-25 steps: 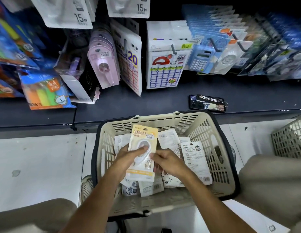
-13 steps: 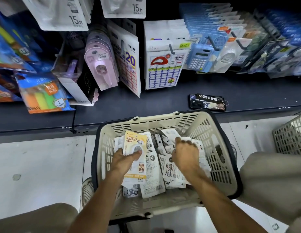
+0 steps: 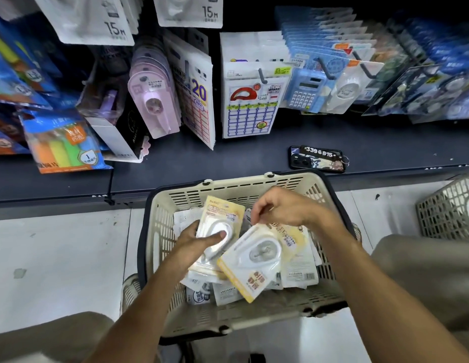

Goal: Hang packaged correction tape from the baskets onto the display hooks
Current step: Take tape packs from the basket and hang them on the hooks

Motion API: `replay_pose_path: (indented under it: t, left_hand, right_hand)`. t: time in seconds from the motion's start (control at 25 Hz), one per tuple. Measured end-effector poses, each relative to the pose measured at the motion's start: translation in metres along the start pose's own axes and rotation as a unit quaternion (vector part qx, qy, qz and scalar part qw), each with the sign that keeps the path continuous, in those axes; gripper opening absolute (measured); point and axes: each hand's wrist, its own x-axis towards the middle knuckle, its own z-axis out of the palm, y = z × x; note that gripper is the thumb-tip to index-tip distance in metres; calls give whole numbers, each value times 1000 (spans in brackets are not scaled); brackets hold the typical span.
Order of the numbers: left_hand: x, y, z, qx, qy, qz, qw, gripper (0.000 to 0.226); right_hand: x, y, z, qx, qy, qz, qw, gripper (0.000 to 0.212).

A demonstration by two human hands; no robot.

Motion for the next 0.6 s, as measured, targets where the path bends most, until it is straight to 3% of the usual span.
replay_pose_path:
  t: [0.08, 0.16, 0.24, 0.32, 0.4, 0.48, 0.52, 0.6]
  left_hand:
    - [-4, 2, 3, 2, -101, -47, 994, 58]
    - [-8, 3, 7, 72, -167, -53, 982, 64]
    - [-8, 1, 10, 127, -149, -30, 980, 51]
    - [-4, 0, 8, 128, -60, -25, 990, 46]
    - [1, -5, 2, 93, 14, -31, 995, 48]
    - [4, -10, -3, 61, 54, -32, 996, 46]
    - [4, -11, -3, 51, 65, -30, 996, 44]
    - [5, -10, 0, 35, 76, -28, 996, 40]
  right_hand:
    - [19, -8, 31, -24, 12, -30, 999, 29]
    - [35, -9, 60, 53, 105, -49, 992, 18]
    - [43, 6, 74, 148, 276, -12, 950, 12]
    - [35, 35, 76, 41, 365, 124, 922, 12]
    - [13, 70, 83, -126, 265, 304, 906, 58]
    - [-7, 92, 99, -175, 158, 389, 891, 82]
    - [-11, 96, 106, -176, 164, 394, 887, 77]
    - [-9, 94, 101, -180, 263, 350, 881, 41]
